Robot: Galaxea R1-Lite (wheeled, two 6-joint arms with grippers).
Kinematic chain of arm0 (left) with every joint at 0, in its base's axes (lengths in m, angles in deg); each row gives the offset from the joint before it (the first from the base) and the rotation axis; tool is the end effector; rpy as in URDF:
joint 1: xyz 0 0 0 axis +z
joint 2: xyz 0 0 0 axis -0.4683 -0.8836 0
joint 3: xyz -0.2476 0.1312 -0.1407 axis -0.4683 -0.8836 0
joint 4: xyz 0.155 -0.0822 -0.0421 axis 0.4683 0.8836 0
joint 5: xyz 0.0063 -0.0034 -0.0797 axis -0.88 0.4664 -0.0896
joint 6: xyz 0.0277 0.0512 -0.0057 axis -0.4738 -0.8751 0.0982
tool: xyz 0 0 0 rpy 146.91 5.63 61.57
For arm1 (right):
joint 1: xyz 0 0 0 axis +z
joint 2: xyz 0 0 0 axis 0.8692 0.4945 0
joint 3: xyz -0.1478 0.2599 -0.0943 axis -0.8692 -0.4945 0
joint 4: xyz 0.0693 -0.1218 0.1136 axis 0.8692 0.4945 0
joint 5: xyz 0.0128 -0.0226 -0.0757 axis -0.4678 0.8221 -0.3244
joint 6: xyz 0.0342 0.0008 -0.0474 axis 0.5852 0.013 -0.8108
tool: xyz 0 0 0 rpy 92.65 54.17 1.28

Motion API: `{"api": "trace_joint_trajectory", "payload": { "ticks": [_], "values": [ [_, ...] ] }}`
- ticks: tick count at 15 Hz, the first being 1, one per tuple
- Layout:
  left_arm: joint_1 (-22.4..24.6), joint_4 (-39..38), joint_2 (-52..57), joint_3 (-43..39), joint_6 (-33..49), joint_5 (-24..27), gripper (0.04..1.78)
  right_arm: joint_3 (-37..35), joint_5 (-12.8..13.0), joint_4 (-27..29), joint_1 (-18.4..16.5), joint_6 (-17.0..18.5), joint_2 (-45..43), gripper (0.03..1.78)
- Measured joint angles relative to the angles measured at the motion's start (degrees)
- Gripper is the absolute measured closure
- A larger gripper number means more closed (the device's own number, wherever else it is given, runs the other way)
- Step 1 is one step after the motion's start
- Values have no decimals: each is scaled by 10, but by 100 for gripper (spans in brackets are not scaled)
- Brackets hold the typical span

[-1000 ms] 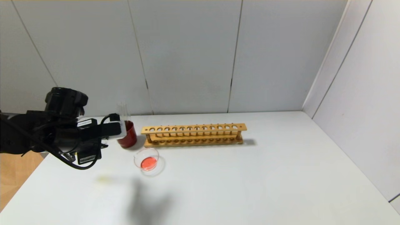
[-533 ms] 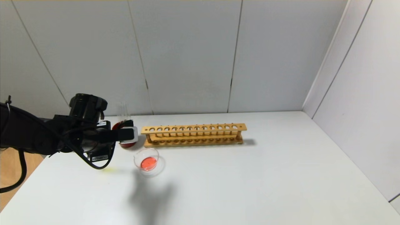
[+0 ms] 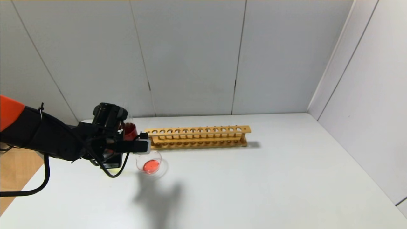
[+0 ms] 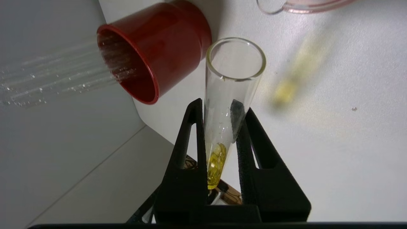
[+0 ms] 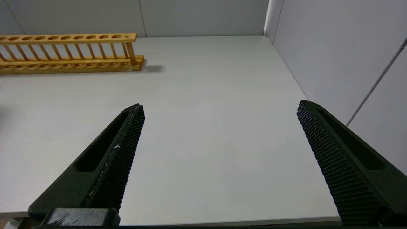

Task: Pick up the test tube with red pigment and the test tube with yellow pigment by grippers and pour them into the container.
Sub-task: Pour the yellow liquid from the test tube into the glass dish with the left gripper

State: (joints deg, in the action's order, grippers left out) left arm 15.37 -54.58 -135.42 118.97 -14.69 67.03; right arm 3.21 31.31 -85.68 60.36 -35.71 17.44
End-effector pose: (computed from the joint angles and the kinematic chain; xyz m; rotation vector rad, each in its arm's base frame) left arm 0.3457 -0.0592 0.1079 1.4726 0.7346 -0.4715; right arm -0.0113 -0.0003 0.0762 0.0103 -0.0066 -0.0054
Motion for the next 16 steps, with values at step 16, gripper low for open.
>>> {"api": "trace_joint_trajectory", "payload": {
  "ticks": [16],
  "values": [
    [-27, 0, -52, 26, -22, -54, 150, 0, 0, 0, 0, 0, 0, 6]
  ]
}}
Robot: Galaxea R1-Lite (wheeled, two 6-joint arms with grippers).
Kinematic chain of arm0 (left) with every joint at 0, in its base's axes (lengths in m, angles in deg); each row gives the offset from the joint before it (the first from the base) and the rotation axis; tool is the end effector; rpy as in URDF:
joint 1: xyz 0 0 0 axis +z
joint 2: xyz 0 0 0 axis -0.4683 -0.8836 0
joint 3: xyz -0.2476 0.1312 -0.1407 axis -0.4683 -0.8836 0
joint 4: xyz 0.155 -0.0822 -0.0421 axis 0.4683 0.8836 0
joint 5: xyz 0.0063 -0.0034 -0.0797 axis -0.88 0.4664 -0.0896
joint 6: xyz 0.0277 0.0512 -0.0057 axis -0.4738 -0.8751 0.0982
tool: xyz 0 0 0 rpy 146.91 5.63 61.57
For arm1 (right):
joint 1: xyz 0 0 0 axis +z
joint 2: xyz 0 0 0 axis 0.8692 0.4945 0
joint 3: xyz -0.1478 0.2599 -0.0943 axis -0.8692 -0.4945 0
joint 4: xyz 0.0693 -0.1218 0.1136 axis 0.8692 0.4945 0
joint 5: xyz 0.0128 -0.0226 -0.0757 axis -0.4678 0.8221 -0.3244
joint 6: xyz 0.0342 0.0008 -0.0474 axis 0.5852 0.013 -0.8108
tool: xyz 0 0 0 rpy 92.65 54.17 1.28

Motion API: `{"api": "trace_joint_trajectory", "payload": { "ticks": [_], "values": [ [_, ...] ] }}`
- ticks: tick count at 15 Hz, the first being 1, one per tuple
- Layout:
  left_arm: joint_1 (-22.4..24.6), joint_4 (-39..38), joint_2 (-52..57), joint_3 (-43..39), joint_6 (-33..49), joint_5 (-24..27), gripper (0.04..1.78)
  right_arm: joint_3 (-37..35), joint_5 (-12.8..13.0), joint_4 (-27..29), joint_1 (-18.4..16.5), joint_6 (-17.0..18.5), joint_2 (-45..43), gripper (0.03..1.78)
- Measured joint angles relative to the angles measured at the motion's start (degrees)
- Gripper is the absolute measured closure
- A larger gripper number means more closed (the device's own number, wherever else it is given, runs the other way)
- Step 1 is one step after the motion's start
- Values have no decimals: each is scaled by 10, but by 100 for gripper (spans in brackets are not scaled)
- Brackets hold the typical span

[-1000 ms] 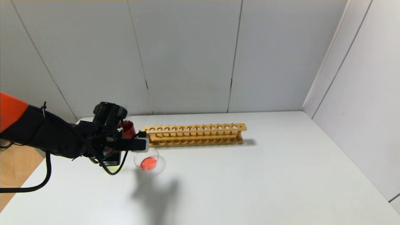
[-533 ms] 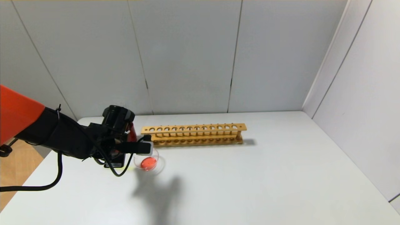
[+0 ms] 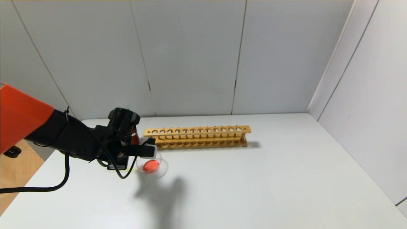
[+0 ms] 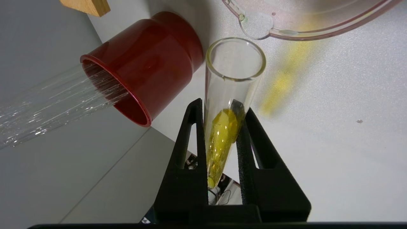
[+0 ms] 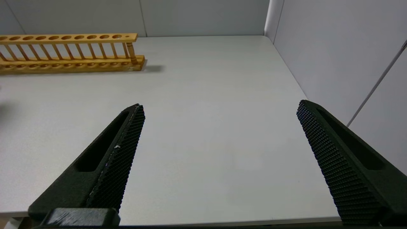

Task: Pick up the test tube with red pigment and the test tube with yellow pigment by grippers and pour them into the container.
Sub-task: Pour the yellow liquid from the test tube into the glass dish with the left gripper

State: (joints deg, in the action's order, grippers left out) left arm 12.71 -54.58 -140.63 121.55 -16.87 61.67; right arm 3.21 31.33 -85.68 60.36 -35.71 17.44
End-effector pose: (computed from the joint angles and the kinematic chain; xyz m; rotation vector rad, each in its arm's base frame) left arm 0.3597 -0.0745 0.0877 1.5700 0.7894 -0.4735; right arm -0.0113 -0.0003 0.0762 0.0103 -0.0066 -0.0057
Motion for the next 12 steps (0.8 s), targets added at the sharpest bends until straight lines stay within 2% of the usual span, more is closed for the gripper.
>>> {"api": "trace_joint_trajectory", "payload": {
  "ticks": [4, 12],
  "values": [
    [-3, 0, -10, 9, -11, -30, 150, 0, 0, 0, 0, 0, 0, 6],
    [-15, 1, -21, 13, -23, -38, 150, 0, 0, 0, 0, 0, 0, 6]
  ]
}}
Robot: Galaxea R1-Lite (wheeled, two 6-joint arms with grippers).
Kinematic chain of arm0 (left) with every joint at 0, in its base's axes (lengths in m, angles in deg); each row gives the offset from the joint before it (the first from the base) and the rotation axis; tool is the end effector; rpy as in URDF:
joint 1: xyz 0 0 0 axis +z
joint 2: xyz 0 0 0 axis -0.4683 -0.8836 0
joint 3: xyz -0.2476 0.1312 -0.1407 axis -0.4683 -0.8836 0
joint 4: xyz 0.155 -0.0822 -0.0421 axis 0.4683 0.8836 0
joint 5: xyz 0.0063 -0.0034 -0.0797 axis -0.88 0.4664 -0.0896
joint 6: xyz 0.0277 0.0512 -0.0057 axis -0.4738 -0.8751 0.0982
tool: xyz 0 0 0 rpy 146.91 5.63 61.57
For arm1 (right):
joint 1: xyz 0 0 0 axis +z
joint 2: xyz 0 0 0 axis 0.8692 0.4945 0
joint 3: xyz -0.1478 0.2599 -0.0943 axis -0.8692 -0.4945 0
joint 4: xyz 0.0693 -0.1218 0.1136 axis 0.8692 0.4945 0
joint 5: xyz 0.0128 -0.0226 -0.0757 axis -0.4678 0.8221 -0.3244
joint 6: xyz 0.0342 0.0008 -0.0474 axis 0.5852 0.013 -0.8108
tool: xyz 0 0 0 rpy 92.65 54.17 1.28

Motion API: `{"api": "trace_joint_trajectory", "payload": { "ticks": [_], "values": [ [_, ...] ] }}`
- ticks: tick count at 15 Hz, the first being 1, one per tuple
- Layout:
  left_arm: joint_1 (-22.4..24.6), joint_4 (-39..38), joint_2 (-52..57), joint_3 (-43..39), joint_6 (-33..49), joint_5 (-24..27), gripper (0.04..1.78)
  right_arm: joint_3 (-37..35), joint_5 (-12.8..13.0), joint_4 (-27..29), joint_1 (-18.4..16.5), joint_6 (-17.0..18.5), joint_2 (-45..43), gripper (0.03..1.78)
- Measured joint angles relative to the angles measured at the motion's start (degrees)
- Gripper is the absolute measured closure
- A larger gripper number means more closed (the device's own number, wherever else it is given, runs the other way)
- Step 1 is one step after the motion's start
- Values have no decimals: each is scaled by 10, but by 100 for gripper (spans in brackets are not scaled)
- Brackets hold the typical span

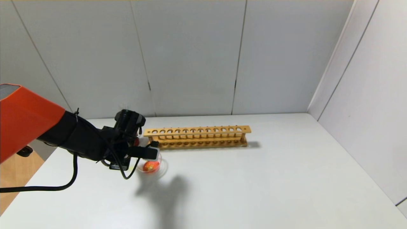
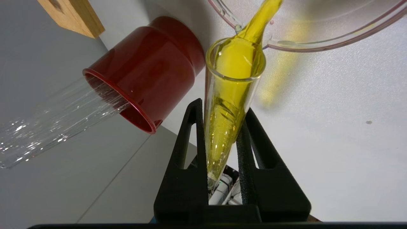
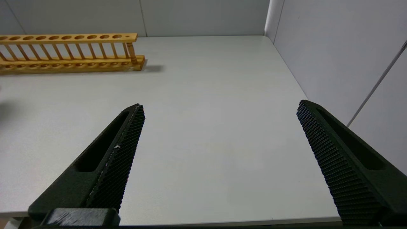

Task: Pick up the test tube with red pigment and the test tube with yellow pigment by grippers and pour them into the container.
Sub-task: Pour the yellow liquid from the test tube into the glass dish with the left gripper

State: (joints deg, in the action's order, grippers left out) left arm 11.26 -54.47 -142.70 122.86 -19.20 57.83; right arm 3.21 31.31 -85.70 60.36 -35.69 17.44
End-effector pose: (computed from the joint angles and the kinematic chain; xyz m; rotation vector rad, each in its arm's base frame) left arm 0.3648 -0.0820 0.0808 1.6484 0.8174 -0.4623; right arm -0.0113 -0.0003 0.0763 0.0107 -0.0070 -0.0054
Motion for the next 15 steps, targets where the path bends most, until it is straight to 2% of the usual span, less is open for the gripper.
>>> {"api": "trace_joint_trajectory", "payload": {
  "ticks": [15],
  "values": [
    [-13, 4, -5, 12, -45, -39, 150, 0, 0, 0, 0, 0, 0, 6]
  ]
}}
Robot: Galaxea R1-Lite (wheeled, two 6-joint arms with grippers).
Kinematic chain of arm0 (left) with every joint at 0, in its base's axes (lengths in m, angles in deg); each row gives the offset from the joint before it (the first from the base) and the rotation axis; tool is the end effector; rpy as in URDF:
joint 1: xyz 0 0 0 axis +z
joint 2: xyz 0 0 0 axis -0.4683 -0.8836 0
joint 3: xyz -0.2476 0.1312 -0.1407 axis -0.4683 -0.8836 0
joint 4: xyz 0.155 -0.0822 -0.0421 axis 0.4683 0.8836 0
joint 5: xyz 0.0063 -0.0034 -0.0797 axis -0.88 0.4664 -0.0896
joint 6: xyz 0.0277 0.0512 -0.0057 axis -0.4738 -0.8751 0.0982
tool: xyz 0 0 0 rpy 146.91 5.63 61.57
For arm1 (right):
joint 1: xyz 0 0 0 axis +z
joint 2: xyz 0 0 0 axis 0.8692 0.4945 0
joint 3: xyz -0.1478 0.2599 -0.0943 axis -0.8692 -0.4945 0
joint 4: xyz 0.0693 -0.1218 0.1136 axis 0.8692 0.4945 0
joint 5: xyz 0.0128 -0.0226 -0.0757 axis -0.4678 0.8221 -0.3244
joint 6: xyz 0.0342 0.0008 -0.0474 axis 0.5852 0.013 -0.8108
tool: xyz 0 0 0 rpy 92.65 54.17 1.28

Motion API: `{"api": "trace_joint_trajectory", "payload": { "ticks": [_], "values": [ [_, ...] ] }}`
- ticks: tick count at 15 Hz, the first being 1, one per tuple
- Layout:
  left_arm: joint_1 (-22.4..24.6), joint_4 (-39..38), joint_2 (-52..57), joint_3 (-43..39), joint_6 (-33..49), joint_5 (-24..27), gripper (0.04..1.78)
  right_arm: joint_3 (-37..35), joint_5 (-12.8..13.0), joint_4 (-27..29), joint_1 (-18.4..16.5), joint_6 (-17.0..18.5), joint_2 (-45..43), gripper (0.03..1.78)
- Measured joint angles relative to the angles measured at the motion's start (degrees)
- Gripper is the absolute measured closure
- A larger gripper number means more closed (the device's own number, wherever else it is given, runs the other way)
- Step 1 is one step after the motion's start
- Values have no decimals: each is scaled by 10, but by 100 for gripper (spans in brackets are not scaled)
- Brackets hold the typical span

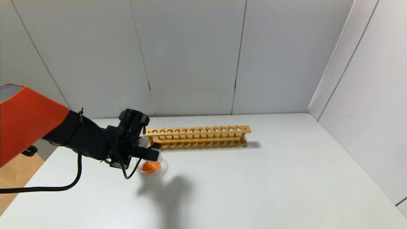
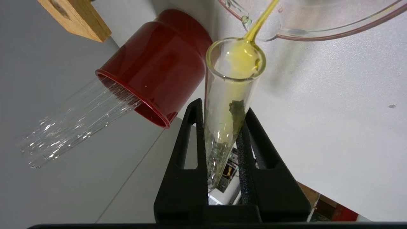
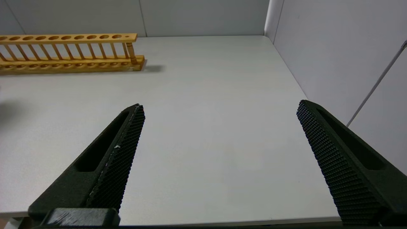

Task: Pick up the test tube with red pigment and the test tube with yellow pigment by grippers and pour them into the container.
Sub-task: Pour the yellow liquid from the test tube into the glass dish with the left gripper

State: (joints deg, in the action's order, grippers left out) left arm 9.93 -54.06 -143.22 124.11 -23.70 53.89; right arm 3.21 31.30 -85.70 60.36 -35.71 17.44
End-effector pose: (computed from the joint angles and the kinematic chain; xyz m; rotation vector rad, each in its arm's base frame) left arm 0.3669 -0.0881 0.0835 1.7577 0.8284 -0.4505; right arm -0.0113 -0.0003 0.0763 0.0103 -0.0070 -0.0052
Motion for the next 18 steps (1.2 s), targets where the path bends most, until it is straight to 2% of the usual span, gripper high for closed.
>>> {"api": "trace_joint_trajectory", "payload": {
  "ticks": [4, 18],
  "values": [
    [-7, 0, 1, -2, -5, -23, 150, 0, 0, 0, 0, 0, 0, 6],
    [-14, -1, 13, -9, -3, -23, 150, 0, 0, 0, 0, 0, 0, 6]
  ]
}}
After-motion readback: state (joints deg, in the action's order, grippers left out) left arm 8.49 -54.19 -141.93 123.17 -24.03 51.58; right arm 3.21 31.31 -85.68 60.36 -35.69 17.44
